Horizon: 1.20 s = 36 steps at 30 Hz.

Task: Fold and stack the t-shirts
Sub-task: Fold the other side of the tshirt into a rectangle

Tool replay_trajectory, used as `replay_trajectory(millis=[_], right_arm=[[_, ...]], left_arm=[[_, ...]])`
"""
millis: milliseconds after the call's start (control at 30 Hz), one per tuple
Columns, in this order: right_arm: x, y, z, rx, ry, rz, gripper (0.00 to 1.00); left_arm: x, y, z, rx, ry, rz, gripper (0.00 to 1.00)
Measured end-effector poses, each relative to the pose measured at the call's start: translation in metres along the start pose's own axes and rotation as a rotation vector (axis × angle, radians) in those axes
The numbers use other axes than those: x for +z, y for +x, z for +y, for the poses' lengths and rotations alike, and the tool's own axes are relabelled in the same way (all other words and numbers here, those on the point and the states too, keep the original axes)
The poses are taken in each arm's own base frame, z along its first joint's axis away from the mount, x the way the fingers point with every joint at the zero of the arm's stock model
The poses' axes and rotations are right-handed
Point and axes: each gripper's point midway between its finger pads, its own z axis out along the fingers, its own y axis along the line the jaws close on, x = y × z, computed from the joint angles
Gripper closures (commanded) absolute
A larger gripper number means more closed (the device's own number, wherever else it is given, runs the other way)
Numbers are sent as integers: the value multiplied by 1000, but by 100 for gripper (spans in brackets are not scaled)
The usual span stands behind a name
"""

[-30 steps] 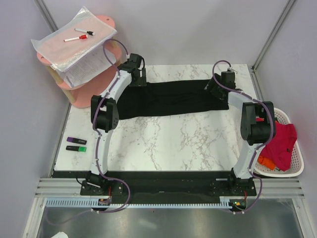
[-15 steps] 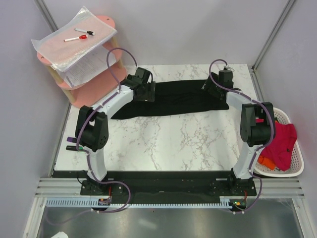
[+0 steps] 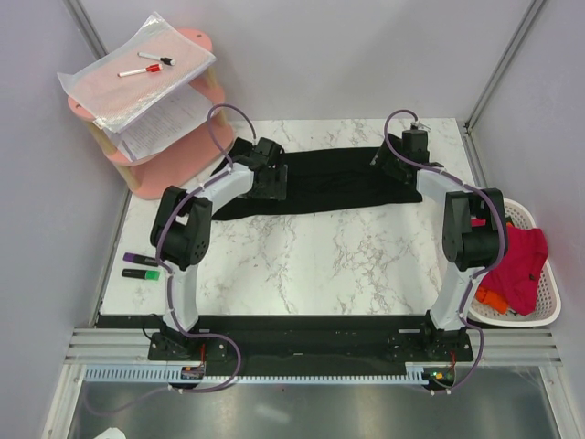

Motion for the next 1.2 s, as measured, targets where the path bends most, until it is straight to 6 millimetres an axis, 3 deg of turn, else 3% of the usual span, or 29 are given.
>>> replay_trajectory(millis=[600, 900, 1067, 1200], right_arm=[[0, 0, 0, -5, 0, 1, 2], [0, 0, 0, -10, -1, 1, 2], [0, 0, -1, -19, -1, 2, 2], [0, 1, 1, -19, -8, 4, 2]], left_arm=[[42, -74, -27, -47, 29, -106, 0], [52, -143, -45, -98, 89, -253, 0], [58, -134, -42, -99, 97, -235, 0], [52, -92, -30, -85, 94, -153, 0]])
